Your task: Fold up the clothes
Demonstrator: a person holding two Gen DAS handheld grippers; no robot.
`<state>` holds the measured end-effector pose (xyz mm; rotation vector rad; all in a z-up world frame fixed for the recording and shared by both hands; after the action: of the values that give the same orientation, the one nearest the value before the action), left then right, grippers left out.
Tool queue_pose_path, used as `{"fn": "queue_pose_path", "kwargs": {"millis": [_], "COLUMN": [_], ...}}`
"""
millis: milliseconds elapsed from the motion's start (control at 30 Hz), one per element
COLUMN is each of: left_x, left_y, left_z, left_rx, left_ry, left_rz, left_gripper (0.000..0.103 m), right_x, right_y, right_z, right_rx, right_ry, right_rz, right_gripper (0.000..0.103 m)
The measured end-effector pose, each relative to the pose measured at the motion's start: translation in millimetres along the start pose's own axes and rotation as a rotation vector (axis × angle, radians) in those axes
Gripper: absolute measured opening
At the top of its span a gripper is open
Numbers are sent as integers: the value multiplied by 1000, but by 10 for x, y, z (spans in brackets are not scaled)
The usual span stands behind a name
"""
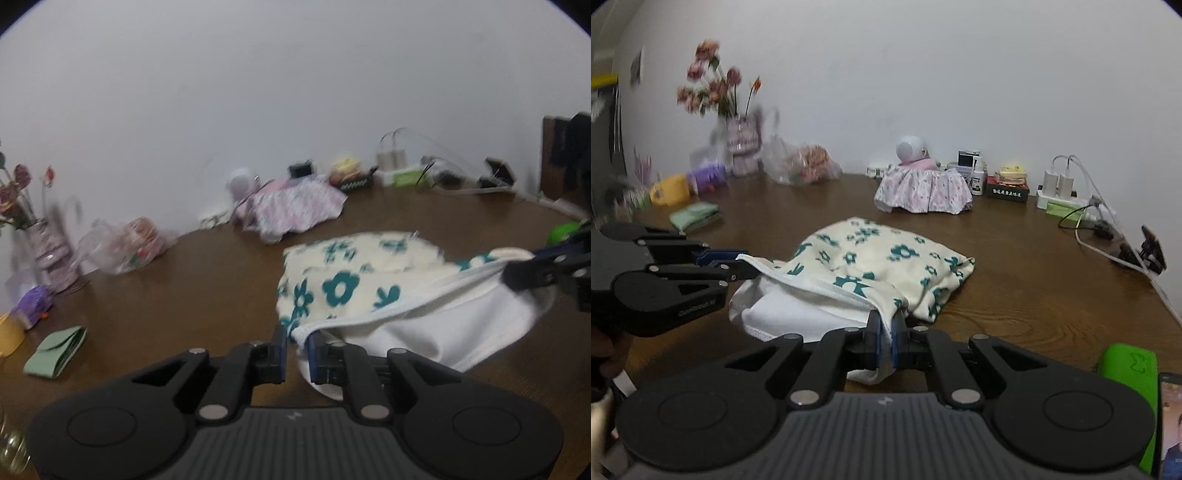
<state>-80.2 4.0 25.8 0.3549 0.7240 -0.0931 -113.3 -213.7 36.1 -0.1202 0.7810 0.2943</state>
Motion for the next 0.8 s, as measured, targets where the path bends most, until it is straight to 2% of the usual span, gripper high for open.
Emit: {"fn": "queue_pose_path", "kwargs": {"millis": [33, 100, 200, 233, 267, 300, 333, 400, 433, 500, 567, 600, 700, 767, 800], "left_x": [26, 77, 154, 165, 172, 179, 161, 84, 15, -130, -330, -433, -1049, -1649, -1939], "left_y": [-7, 16, 8, -6, -19, -33, -22, 4, 7, 22, 81, 111, 278, 411, 486], "left_z": [-12, -23, -24, -36, -48, -61, -49, -4, 34, 129, 286, 366, 714, 955, 1065], "left_rx": [-7, -30, -17, -5, 7, 18, 9, -10, -5, 5, 27, 39, 104, 162, 189], "left_ry": [9, 27, 47, 53, 59, 64, 65, 46, 19, -36, -104, -139, -345, -539, -622], "left_rz": [9, 14, 39, 40, 39, 38, 13, -23, -16, -5, -10, -13, -1, 66, 93], "left_gripper": [29, 38, 44, 44, 39, 16, 2, 2, 2, 1, 1, 1, 0, 0, 0], "right_x": [13, 47, 123, 142, 170, 206, 242, 308, 338, 390, 377, 319, -191, -814, -1133], "right_y": [35, 75, 97, 104, 114, 122, 132, 179, 200, 229, 213, 197, 131, 109, 99], "right_z": [-25, -68, -166, -193, -217, -240, -263, -301, -312, -334, -330, -298, 16, 336, 492], "right_rx": [-17, -37, -72, -80, -84, -90, -96, -129, -146, -172, -165, -166, -216, -287, -332], "right_ry": [4, 18, 48, 54, 63, 74, 85, 93, 96, 98, 96, 83, -13, -149, -214], "right_rz": [-17, -44, -95, -103, -112, -137, -163, -234, -258, -280, -260, -252, -207, -236, -283], "right_gripper": [5, 5, 6, 6, 7, 7, 9, 25, 29, 26, 5, 5, 4, 4, 4]}}
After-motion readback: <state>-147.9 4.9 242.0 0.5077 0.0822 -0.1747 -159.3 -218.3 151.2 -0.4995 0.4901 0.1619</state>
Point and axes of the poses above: each gripper's, at about its wrist camera, not at the fingertips, and x roughly the way its jaws point, y to its left, z to its top, the point moved 2 cm from there along x, roughly the way its jaws point, and after that the axes turned 15 degrees about y, right-handed, at the moved point
